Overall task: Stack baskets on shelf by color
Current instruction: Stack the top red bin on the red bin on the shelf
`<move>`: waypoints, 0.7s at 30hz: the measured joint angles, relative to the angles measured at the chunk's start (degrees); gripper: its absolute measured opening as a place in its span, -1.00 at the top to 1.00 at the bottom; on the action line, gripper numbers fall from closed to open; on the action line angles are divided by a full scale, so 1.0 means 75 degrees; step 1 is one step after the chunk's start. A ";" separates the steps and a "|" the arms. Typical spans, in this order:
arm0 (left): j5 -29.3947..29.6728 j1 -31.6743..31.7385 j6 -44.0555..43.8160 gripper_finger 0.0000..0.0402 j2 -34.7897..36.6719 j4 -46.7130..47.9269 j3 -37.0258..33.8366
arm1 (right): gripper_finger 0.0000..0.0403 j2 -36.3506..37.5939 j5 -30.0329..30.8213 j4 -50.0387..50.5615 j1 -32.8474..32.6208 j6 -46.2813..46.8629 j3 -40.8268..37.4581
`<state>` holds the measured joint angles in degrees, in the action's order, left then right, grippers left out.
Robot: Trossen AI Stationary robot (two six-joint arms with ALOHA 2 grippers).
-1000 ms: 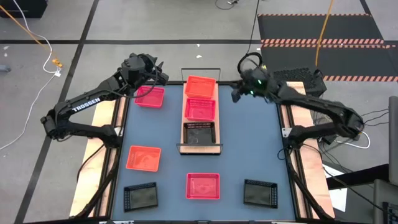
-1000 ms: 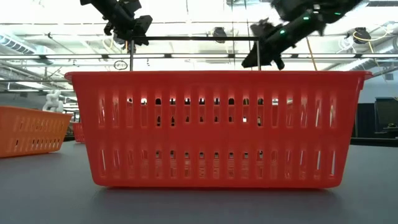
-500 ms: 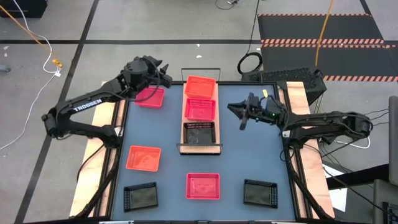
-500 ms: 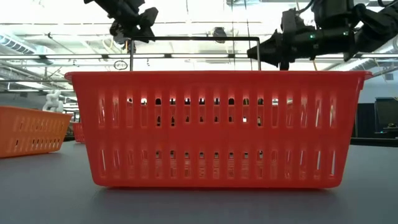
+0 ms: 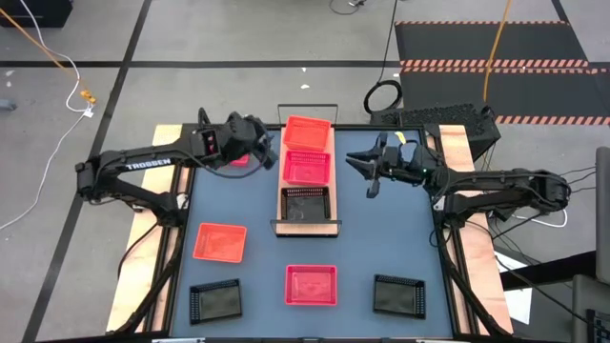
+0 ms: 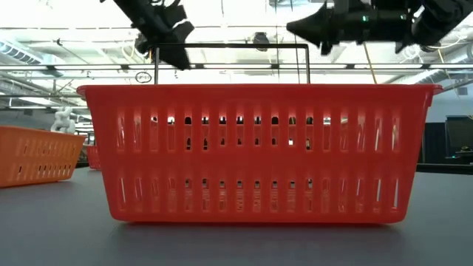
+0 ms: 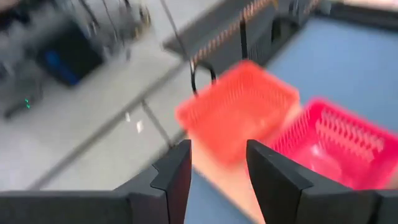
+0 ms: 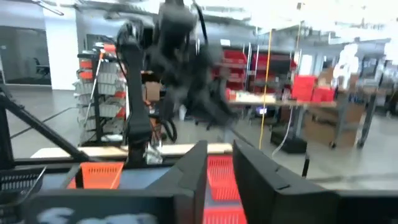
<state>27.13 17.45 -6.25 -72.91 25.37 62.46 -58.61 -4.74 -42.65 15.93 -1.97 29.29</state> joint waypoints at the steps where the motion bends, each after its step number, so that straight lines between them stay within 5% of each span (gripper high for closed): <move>1: 0.0055 -0.0095 -0.0382 0.22 0.0016 0.0462 0.0003 | 0.60 0.0000 -0.0016 0.0000 -0.0034 -0.0119 0.0111; 8: 0.1639 -0.1127 -0.4157 0.22 0.0082 0.4229 0.0000 | 0.24 -0.0017 -0.0184 0.0103 -0.0194 -0.0307 0.0825; 12: 0.1799 -0.1846 -0.5916 0.22 0.0084 0.5469 0.0000 | 0.14 -0.0046 -0.0171 0.0121 -0.0190 -0.0191 0.1036; 21: 0.2232 -0.2278 -0.6380 0.22 0.0085 0.5700 0.0000 | 0.18 -0.0415 -0.0145 -0.0115 -0.0183 -0.0497 0.1595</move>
<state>43.87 0.37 -54.10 -72.27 68.12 62.46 -61.72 -5.82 -43.52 14.56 -5.70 41.26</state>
